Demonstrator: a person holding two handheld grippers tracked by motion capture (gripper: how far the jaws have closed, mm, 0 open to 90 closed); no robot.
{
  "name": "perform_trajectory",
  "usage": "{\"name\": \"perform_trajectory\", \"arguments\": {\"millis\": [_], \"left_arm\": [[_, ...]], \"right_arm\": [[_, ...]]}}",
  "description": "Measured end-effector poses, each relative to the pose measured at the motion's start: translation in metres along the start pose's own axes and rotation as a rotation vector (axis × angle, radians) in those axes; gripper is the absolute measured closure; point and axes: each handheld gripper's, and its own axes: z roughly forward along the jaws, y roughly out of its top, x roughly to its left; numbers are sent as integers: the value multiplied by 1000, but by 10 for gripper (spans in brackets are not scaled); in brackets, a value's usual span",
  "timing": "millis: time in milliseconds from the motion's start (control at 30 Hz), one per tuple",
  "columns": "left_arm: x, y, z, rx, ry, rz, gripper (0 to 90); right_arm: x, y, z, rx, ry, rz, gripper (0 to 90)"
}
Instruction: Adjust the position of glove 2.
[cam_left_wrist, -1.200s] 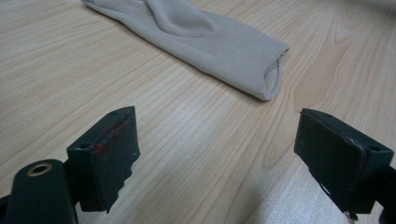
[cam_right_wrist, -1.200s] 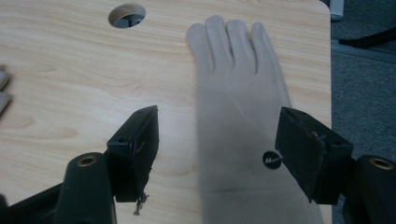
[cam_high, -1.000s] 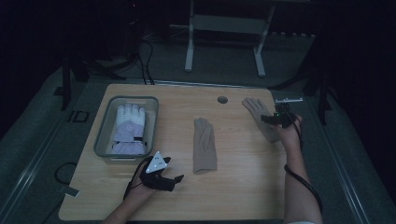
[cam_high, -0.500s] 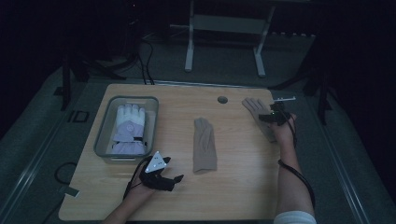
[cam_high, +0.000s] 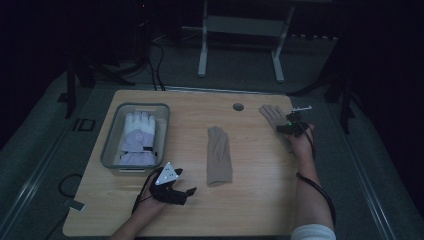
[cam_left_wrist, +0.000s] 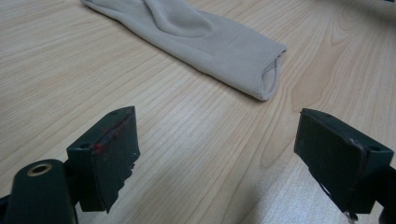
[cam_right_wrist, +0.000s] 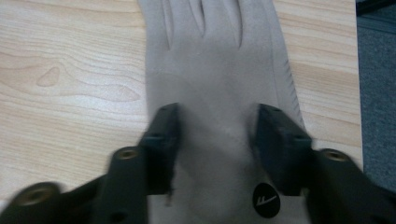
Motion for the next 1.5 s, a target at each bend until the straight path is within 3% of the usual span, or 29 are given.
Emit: {"name": "perform_trajectory", "arguments": {"millis": [67,133,300,500,567,867,1033,1267,1500], "left_arm": [[0,0,0,3,0,1,142],[0,0,0,3,1,3,142],[0,0,0,4,1,0,141],[0,0,1,5,4,3,141],[0,0,0,5,5,3,142],[0,0,-1,-12,5,-10,142],[0,0,-1,-12,8,-7,141],[0,0,0,-1,8,3,142],[0,0,0,-1,11,7,142]], "right_arm": [[3,2,-1,16,-4,4,698],[6,2,-2,24,-10,17,747],[8,3,-7,27,-10,109,782],[17,6,-29,-33,-18,166,787],[20,7,-39,-55,4,186,787],[40,-5,-75,-112,9,196,787],[52,-16,-94,-123,-18,193,787],[63,-34,-126,-169,-43,229,787],[74,-53,-137,-179,-57,211,785]]}}
